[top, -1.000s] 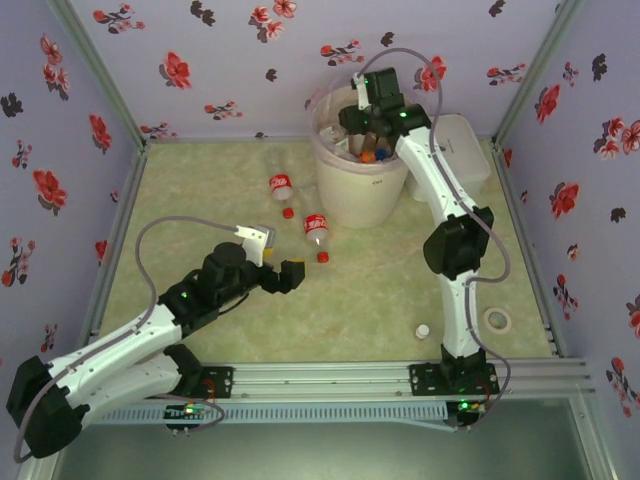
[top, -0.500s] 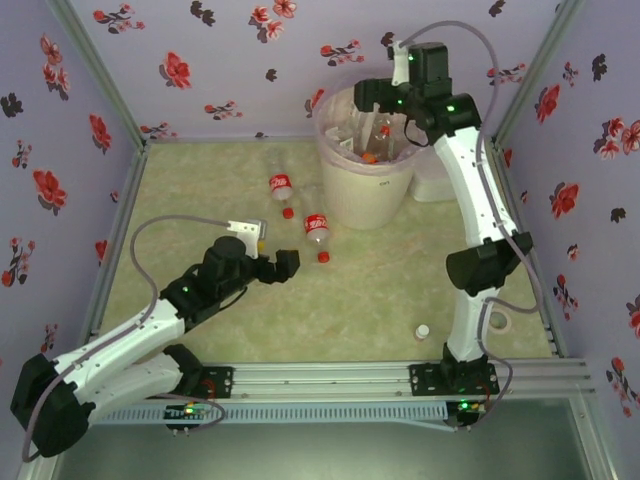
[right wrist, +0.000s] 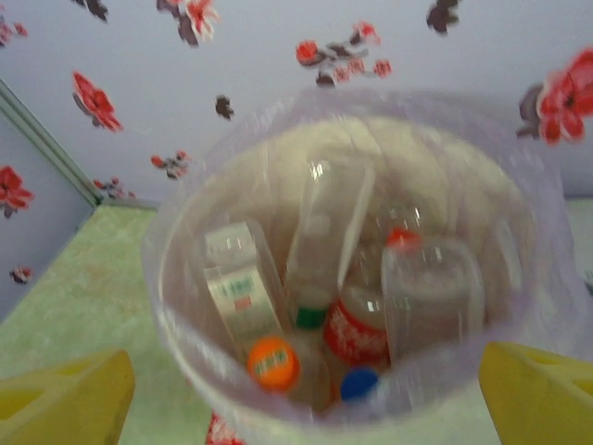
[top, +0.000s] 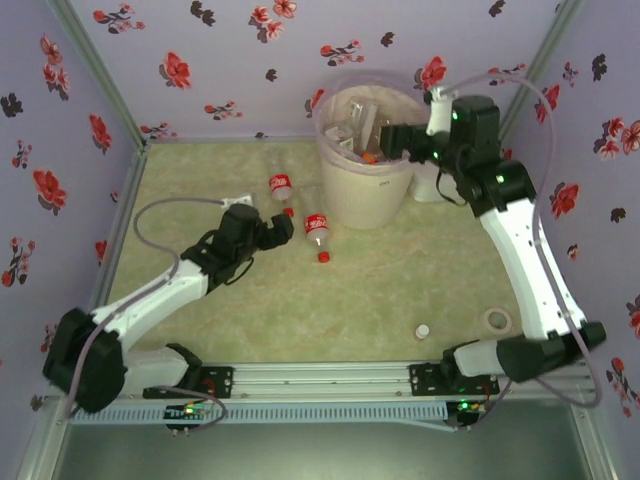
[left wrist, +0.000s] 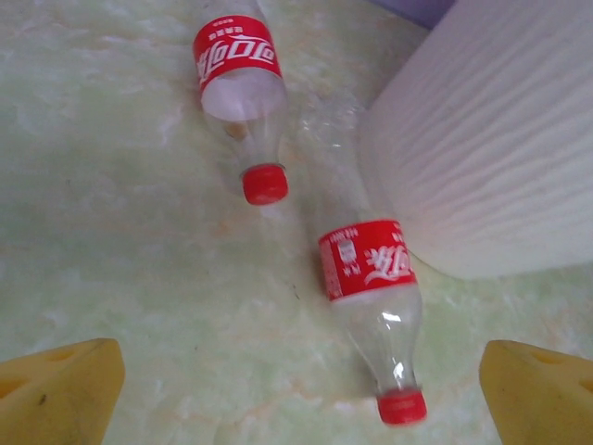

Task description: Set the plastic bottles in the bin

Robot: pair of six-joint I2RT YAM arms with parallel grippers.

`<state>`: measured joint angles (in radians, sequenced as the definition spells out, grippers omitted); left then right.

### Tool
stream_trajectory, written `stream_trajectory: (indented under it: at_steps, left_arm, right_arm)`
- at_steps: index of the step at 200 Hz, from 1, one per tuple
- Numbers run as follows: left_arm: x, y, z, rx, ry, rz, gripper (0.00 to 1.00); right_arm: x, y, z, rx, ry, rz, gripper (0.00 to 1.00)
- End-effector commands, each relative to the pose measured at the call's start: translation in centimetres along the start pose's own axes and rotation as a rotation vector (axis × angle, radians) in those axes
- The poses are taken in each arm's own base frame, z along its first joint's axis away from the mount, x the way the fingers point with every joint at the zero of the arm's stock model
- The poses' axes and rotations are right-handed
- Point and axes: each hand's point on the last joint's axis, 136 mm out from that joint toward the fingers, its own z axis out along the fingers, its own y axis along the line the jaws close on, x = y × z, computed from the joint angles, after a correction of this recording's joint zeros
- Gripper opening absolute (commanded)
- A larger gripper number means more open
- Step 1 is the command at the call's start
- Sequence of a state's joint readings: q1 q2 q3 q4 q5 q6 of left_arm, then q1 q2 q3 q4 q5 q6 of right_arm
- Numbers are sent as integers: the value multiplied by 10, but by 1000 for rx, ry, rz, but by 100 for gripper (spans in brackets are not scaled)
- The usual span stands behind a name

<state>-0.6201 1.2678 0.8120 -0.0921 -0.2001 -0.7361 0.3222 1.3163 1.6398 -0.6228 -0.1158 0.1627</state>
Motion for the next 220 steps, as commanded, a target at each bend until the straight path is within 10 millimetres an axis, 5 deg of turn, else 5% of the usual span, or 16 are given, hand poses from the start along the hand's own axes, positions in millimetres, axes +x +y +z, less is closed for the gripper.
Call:
stream_trajectory:
  at_steps: [1,69,122,154,220]
  left_arm:
    - [-18,24,27,-141,-9,-59,95]
    - [-39,37,128,-216,88,-2,92]
    - [-33,49,175,-198,158,-38,89]
    - [-25,56,187,-207,186,-36,80]
    - [-30,65,181,-217,179,-39,54]
  right_arm:
    - [22,-9,-18,21,-25,68,96]
    - [131,-36,-65,120,80,193,99]
    - [205,-46,-76,151,231,229,99]
    - [223,-46,-75,137,239,269,99]
    - [210,-43,-78,124,203,262,99]
